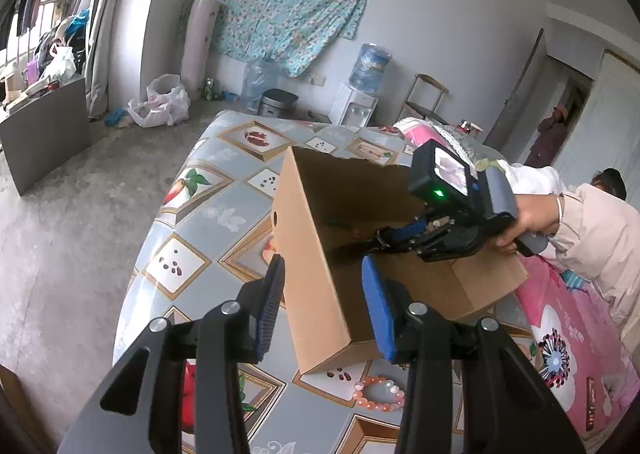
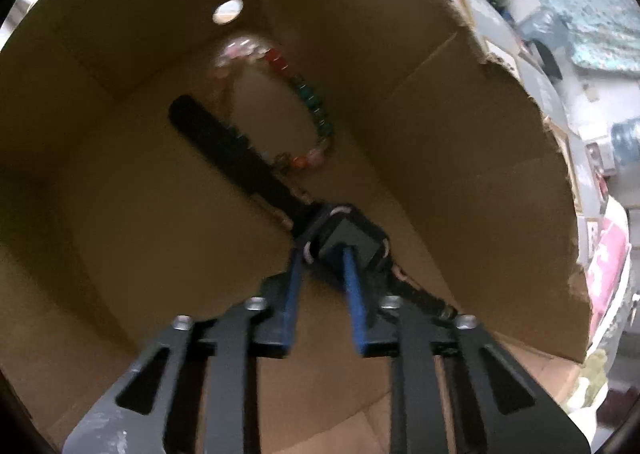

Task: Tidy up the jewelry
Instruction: 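Lower the watch into the box and open the right tool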

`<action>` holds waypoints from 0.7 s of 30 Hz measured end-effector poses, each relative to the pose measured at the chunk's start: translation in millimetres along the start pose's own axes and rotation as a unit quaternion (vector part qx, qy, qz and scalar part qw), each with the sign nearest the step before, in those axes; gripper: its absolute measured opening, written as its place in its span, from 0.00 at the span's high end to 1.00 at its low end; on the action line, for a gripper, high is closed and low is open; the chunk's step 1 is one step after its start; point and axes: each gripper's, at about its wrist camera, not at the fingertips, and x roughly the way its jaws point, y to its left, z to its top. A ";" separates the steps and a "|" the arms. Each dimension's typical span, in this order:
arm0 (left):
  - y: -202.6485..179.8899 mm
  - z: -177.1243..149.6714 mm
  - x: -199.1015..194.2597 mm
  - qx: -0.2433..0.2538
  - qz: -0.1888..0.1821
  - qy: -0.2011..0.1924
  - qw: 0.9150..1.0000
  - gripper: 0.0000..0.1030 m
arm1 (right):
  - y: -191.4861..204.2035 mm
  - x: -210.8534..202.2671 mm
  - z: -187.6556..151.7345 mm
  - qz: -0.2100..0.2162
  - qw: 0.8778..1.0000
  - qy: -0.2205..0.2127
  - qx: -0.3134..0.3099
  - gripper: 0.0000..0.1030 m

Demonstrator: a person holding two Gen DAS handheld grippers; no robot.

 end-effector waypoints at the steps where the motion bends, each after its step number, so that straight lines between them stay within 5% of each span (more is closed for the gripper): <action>1: 1.2 -0.4 0.1 -0.002 -0.002 0.000 1.000 0.62 | 0.7 0.9 -1.1 -0.005 1.000 0.004 -0.002 0.93; 4: 4.0 -0.9 0.4 -0.004 -0.003 -0.001 1.000 0.62 | 0.3 -7.0 -3.3 0.002 1.000 -0.012 0.002 0.92; 8: 4.0 -0.8 0.9 -0.001 -0.001 0.001 1.000 0.62 | 4.0 -15.7 5.0 -0.014 0.999 -0.043 -0.023 0.54; 15: 5.9 -1.1 1.2 0.000 -0.003 0.002 1.000 0.62 | 16.0 -5.9 -0.7 0.001 0.999 -0.010 -0.047 0.51; 21: 7.6 -0.9 2.7 -0.001 -0.005 0.004 1.000 0.62 | 24.1 -11.7 -22.0 -0.007 0.995 0.002 -0.098 0.61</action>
